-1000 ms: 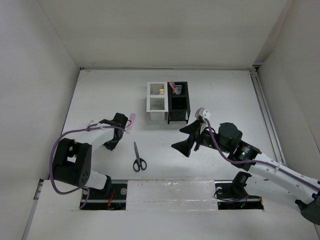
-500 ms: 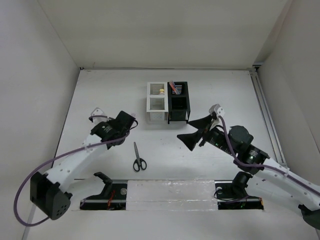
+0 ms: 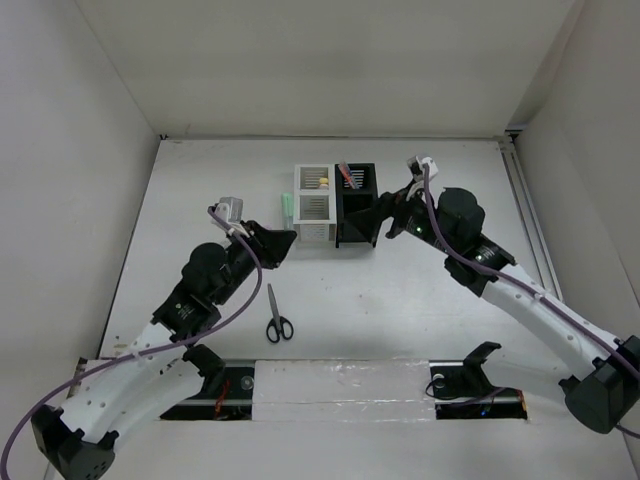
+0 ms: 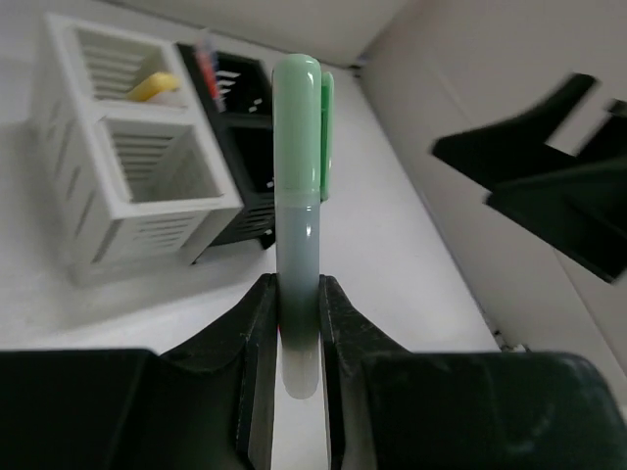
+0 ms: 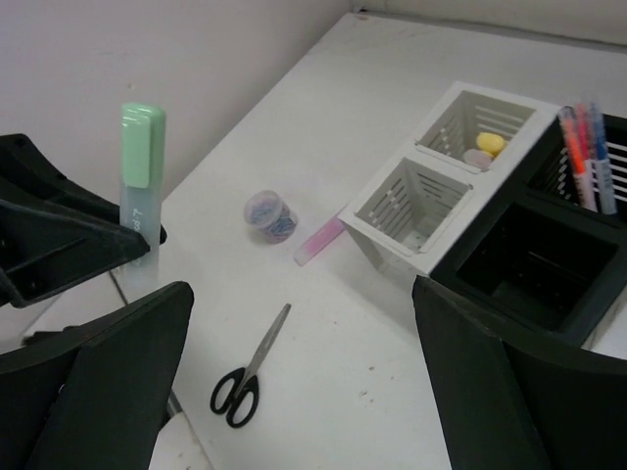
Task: Sort the stationery into containers
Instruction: Pick up the pen from the center of the board.
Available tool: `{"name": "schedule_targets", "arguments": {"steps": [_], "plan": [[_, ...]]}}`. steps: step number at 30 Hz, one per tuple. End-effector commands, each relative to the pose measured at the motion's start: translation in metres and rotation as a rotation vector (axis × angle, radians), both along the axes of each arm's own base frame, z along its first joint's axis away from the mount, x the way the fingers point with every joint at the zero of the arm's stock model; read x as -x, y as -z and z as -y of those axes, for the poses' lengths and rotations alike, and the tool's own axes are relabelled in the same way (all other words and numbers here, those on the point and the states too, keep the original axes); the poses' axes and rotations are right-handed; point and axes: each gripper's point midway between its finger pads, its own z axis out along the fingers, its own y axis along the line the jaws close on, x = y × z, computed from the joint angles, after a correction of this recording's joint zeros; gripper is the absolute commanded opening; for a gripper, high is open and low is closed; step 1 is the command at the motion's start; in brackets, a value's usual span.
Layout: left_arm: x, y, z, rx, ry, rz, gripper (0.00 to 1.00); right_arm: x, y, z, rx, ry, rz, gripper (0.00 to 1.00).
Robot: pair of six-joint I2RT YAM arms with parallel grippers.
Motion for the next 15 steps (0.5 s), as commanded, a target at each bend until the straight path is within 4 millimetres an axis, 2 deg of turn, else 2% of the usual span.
{"name": "schedule_targets", "arguments": {"steps": [1,5,7,8,9,10,12,14,15], "plan": [[0.024,-0.076,0.029,0.107,0.226,0.362,0.00,0.017,-0.048,-0.015,-0.078,-0.166,0.083,1.00],[0.031,-0.080,0.054,0.052,0.380,0.409,0.00,0.030,-0.068,-0.016,-0.129,-0.252,0.121,1.00],[0.033,-0.082,0.061,0.056,0.423,0.423,0.00,0.039,-0.075,-0.020,-0.145,-0.311,0.143,1.00],[0.036,-0.090,0.062,0.070,0.433,0.457,0.00,0.042,-0.079,-0.021,-0.162,-0.323,0.142,1.00],[0.037,-0.086,0.066,0.064,0.457,0.447,0.00,0.046,-0.088,-0.020,-0.188,-0.335,0.179,1.00],[0.037,-0.086,0.066,0.064,0.458,0.447,0.00,0.048,-0.085,-0.022,-0.194,-0.352,0.177,1.00],[0.037,-0.079,0.072,0.056,0.490,0.435,0.00,0.057,-0.099,-0.022,-0.229,-0.378,0.240,1.00],[0.039,-0.082,0.072,0.061,0.498,0.447,0.00,0.062,-0.096,-0.025,-0.228,-0.401,0.239,1.00],[0.042,-0.084,0.073,0.065,0.512,0.459,0.00,0.057,-0.093,-0.029,-0.223,-0.400,0.226,1.00]]}}
